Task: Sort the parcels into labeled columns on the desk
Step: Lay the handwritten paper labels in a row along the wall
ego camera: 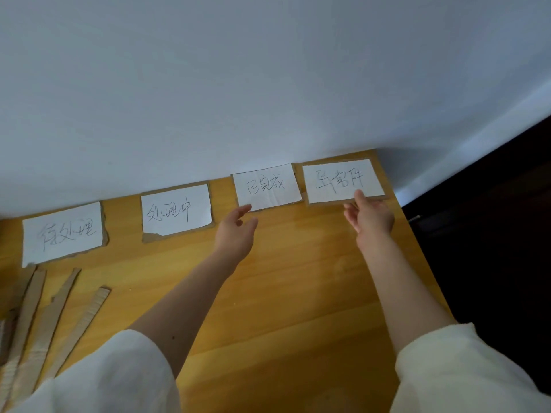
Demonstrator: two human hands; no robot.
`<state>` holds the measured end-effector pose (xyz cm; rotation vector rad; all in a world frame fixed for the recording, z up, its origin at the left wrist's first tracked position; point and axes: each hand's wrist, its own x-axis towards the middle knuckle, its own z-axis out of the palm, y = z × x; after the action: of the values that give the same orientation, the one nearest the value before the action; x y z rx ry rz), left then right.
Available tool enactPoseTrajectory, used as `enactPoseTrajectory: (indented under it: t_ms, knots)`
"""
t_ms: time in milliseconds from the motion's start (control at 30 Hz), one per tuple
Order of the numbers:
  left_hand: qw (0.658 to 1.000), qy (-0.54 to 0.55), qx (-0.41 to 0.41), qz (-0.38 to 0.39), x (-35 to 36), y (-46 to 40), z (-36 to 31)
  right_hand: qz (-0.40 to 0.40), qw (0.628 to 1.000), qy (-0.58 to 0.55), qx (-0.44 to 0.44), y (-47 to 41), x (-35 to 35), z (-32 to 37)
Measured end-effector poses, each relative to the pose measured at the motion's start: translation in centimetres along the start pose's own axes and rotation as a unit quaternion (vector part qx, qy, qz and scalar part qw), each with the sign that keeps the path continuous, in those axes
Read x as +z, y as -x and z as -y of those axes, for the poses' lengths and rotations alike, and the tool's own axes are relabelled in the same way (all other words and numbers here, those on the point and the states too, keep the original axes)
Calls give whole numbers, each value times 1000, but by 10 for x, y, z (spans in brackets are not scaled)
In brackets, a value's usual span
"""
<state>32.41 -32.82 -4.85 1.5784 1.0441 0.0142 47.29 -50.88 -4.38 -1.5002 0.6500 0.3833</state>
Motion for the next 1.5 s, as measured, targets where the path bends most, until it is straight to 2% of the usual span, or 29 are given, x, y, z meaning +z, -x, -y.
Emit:
enactPoseTrajectory:
  t_ms: [233,700,833,933,1000,1100,1167,1233,1333,1500]
  knots:
    - [993,-107,44,-2,11,-10,-7,-31,999,21,-1,-42,-1,5]
    - [984,-171,56,6,21,-32,4,-51,995,90,-10,-74,9,-8]
    - [980,-189,62,3,22,-37,4,-73,983,168,-23,-74,13,-12]
    - [975,-213,66,4,22,-38,4,-107,956,264,-75,-69,14,-14]
    - [970,-233,66,5,23,-38,3,-101,924,334,-156,-65,15,-19]
    - [963,-260,65,8,25,-40,3,-23,830,481,-280,-63,18,-30]
    - [961,-270,61,11,26,-41,3,20,776,558,-295,-65,21,-37]
    - [961,-271,59,12,26,-41,3,34,744,603,-287,-69,23,-42]
    - [963,-263,56,8,24,-40,4,25,733,618,-284,-75,23,-41]
    - [966,-252,48,4,19,-41,10,17,744,611,-269,-80,30,-34]
